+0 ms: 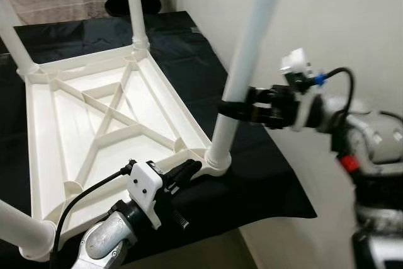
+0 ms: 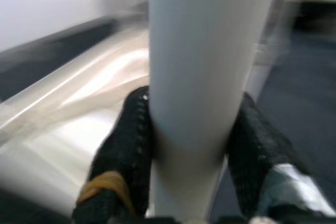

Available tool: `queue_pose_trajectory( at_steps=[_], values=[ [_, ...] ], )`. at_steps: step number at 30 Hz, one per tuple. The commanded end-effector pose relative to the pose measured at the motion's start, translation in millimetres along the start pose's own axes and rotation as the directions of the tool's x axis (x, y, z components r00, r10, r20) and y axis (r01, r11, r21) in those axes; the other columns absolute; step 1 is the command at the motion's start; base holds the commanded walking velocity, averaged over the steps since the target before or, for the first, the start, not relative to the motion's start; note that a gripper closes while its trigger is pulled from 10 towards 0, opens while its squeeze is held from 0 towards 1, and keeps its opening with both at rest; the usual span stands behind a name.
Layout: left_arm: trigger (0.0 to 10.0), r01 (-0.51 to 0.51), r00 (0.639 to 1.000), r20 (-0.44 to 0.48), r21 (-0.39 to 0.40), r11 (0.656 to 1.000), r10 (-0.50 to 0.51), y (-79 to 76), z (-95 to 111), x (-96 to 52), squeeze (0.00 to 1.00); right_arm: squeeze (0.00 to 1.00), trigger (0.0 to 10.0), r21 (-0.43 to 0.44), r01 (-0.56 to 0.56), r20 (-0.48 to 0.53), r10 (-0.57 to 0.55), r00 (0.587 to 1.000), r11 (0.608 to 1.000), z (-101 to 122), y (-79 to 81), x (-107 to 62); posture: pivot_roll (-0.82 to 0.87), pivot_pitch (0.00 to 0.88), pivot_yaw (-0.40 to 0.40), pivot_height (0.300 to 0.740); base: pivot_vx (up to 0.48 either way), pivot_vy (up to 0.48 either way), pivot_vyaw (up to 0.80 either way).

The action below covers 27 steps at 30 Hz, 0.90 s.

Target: Building children table

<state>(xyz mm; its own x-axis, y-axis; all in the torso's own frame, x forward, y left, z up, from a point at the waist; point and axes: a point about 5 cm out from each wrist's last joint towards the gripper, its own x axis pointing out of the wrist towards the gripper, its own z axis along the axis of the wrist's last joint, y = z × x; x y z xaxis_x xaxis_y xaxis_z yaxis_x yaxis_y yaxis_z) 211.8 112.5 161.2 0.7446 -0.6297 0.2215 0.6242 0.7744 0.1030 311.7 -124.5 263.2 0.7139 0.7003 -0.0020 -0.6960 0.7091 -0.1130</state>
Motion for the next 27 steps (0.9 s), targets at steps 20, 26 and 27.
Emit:
queue_pose_trajectory(
  at_steps=[20,26,27],
  values=[
    [10.0,-0.017,0.999,0.035,0.011,1.0,0.016,2.3,-7.1,9.8,0.0,0.0,10.0,0.029,0.339,-0.174,-0.329,0.928,0.94,-43.0,19.1,25.2,-0.08,0.07,-0.147,0.74,0.0,0.0,0.0],
    [10.0,-0.072,0.995,0.068,0.048,0.996,0.068,9.7,2.8,6.1,0.0,1.0,10.0,-0.038,0.383,-0.193,-0.383,0.903,0.923,-49.4,-17.6,16.7,-0.07,0.063,-0.145,0.74,0.0,0.0,0.0],
    [10.0,-0.072,0.995,0.068,0.048,0.996,0.068,9.7,2.8,6.1,0.0,1.0,10.0,-0.038,0.383,-0.193,-0.383,0.903,0.923,-49.4,-17.6,16.7,-0.07,0.063,-0.145,0.74,0.0,0.0,0.0]
  ],
)
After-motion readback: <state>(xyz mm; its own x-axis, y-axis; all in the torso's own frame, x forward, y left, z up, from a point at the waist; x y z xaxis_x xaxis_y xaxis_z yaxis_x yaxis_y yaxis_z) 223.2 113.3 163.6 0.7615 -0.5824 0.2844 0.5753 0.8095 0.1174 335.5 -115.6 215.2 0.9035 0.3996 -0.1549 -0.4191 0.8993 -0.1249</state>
